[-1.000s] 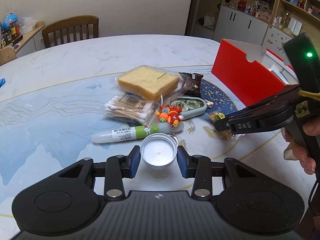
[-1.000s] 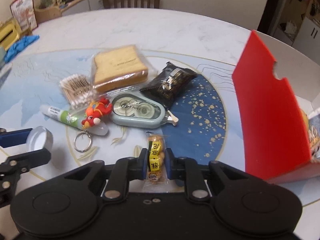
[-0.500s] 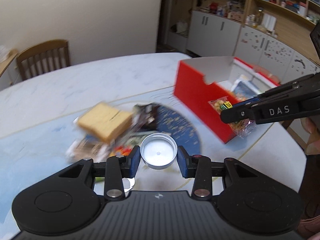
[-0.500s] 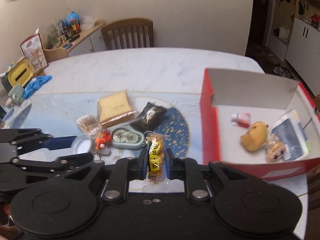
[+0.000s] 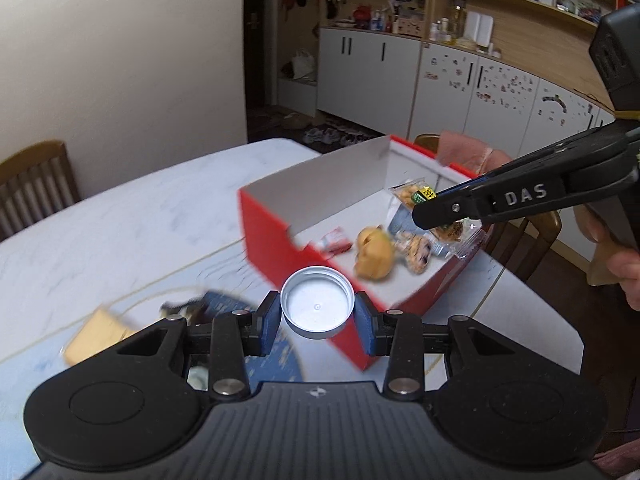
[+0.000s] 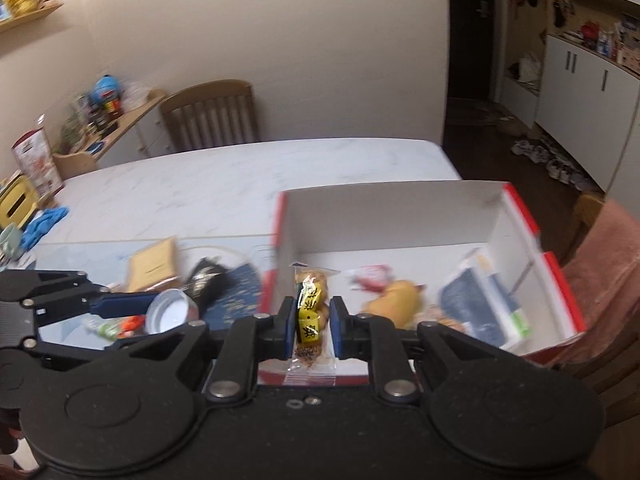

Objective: Organize objects
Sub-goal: 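Carry the yellow snack packet and tin lid over the red box with both grippers, then open the left gripper to drop the tin lid while the right releases the snack packet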

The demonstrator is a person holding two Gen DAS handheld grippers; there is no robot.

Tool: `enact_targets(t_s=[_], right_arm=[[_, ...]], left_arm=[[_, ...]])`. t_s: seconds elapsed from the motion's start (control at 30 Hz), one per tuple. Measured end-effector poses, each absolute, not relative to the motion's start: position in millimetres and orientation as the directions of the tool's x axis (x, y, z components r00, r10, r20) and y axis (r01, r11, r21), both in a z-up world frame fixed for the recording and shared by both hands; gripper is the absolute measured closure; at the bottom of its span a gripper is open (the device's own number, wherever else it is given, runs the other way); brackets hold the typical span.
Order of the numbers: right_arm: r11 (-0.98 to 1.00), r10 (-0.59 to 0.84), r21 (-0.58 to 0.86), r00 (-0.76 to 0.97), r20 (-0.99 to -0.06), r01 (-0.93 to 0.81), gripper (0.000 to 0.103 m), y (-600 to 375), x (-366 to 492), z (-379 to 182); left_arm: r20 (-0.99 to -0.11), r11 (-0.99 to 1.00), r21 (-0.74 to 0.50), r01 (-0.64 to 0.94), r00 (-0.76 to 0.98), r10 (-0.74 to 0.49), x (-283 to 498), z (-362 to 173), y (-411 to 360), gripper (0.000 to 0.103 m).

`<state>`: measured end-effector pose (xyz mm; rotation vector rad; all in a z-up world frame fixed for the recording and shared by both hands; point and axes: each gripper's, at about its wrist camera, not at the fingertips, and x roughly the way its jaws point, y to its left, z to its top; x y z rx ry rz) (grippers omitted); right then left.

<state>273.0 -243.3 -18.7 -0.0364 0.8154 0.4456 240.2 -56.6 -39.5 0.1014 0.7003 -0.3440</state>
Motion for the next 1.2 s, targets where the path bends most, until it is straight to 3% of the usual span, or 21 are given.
enact_targets(t_s=[0.53,0.9,1.2], right_arm=[[0.912,0.329,0.113,0.540,-0.775,-0.393,0.087,-304,334,-56],[0.882,0.331,0.114,0.427,-0.842,-0.458,0.087,-302,355,-90],[0.857,0.327,0.119,0.351,-0.877,-0.502,0.087,-294,366,-107]], left_arm=[[-0.731,0.936,0.054,0.348,0.653,-0.200,324,-58,-140,0.065],[-0.856,0.953,0.085,0.290,0.511,-0.079,385,-96,-158,0.065],[-0.897,0.948,0.128,0.290,0.441,-0.014,408,-110,-168,0.065]])
